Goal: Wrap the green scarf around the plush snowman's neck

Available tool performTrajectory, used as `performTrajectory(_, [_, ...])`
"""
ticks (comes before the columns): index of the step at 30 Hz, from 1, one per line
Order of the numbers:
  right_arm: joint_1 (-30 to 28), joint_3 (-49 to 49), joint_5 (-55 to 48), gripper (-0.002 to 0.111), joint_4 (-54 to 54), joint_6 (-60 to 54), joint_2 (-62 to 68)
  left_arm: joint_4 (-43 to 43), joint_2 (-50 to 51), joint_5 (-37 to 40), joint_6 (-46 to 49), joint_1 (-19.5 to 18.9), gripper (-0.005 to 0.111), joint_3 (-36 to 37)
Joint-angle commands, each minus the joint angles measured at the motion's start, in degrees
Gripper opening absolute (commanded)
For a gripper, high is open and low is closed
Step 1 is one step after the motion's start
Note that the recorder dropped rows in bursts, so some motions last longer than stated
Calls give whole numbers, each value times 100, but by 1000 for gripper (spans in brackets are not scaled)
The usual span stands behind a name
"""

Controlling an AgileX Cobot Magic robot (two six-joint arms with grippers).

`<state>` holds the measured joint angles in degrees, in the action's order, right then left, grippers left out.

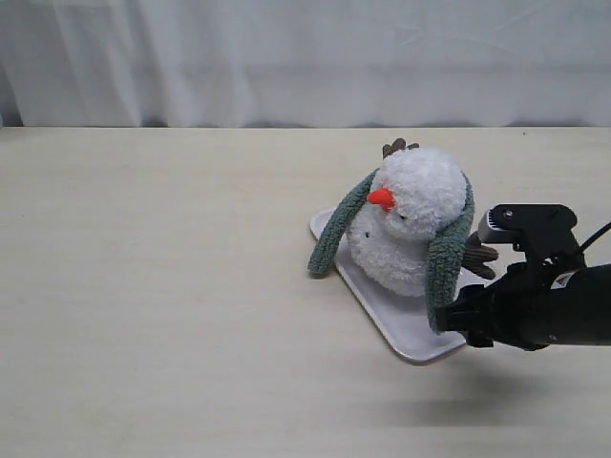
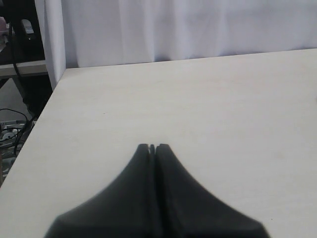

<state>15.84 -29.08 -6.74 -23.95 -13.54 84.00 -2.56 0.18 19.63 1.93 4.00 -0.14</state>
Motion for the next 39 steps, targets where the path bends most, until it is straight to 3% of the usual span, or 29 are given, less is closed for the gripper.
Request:
performTrajectory(1, [396,23,453,56,-19,-120,157,25,-18,-67,22,40,0,14])
performTrajectory(5, [768,12,1147,56,-33,-122,358,25,-18,-67,22,40,0,14])
performTrajectory(12, [792,5,1523,53,-110,181,880,25,-18,-67,22,40,0,14])
performTrajectory(20, [835,5,1395,4,-83,181,1014,25,-18,-67,22,40,0,14])
performTrajectory(32, [1476,-161,674,4,-47,157,584,25,-18,-67,22,40,0,14])
performTrajectory(39, [1489,-161,819,4,-47,116,792,25,-18,-67,22,40,0,14])
